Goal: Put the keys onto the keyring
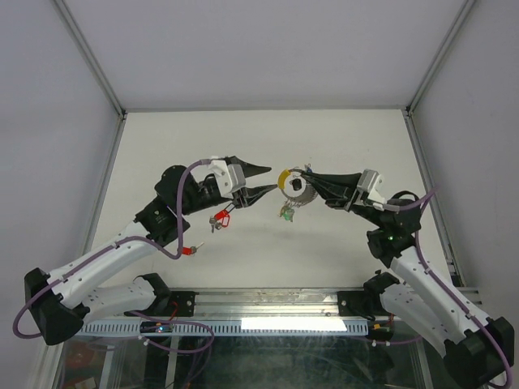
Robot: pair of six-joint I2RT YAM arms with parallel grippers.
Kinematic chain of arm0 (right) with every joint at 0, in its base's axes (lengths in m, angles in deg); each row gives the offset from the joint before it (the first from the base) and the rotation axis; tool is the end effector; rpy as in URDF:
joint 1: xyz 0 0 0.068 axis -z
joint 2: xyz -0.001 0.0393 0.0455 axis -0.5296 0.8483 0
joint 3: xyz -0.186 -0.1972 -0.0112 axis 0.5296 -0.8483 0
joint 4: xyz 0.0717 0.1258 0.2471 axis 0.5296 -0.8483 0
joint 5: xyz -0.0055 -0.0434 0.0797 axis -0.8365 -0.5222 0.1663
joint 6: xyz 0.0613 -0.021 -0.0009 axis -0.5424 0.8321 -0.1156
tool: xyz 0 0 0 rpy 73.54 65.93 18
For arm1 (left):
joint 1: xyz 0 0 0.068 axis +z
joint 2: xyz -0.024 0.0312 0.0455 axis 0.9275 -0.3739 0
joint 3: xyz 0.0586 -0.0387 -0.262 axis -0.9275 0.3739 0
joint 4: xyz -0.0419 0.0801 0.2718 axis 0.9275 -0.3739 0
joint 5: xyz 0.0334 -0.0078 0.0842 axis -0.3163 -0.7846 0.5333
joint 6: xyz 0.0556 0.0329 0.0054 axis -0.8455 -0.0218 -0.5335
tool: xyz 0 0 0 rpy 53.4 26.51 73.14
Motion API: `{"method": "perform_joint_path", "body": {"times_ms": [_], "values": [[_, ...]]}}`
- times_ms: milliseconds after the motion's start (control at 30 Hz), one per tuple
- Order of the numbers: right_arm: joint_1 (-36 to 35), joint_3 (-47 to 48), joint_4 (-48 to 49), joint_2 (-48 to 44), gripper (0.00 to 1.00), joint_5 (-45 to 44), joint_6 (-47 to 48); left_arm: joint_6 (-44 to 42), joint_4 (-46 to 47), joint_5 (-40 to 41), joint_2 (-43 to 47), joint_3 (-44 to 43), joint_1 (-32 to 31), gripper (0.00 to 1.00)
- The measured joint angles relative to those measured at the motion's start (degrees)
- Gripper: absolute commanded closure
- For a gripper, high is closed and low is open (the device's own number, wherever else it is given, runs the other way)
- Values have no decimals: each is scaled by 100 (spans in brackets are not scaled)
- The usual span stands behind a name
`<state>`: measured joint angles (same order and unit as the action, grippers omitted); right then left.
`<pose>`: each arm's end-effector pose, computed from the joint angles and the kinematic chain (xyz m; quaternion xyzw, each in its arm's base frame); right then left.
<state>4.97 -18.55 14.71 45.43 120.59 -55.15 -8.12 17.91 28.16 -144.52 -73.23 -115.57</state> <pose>0.1676 0.1198 0.3455 -0.3864 0.3807 0.3319 0.7717 0.1719 -0.2167 0.3758 0.4709 0.4929 -0.3280 0.6540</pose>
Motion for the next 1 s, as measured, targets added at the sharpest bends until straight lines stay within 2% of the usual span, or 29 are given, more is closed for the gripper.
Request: {"method": "perform_joint_path", "body": {"times_ms": [167,333,467,600,767,1000], "values": [[0,249,-293,-101,100,341,170,-184,302,-341,-72,-13,0,53],[-46,398,-776,-264,100,492,664,-133,479,-640,-136,-94,0,62],[-120,507,-1279,-350,100,448,1250,321,741,-472,-136,-170,0,69],[-369,682,-1897,-363,100,363,1622,988,855,-63,-136,-367,0,69],[-844,918,-2669,-310,100,-306,2949,1932,402,616,-358,-1119,0,71],[-1329,1121,-3084,-50,100,-1364,4002,2310,-739,1078,-815,-2046,-13,72]]}}
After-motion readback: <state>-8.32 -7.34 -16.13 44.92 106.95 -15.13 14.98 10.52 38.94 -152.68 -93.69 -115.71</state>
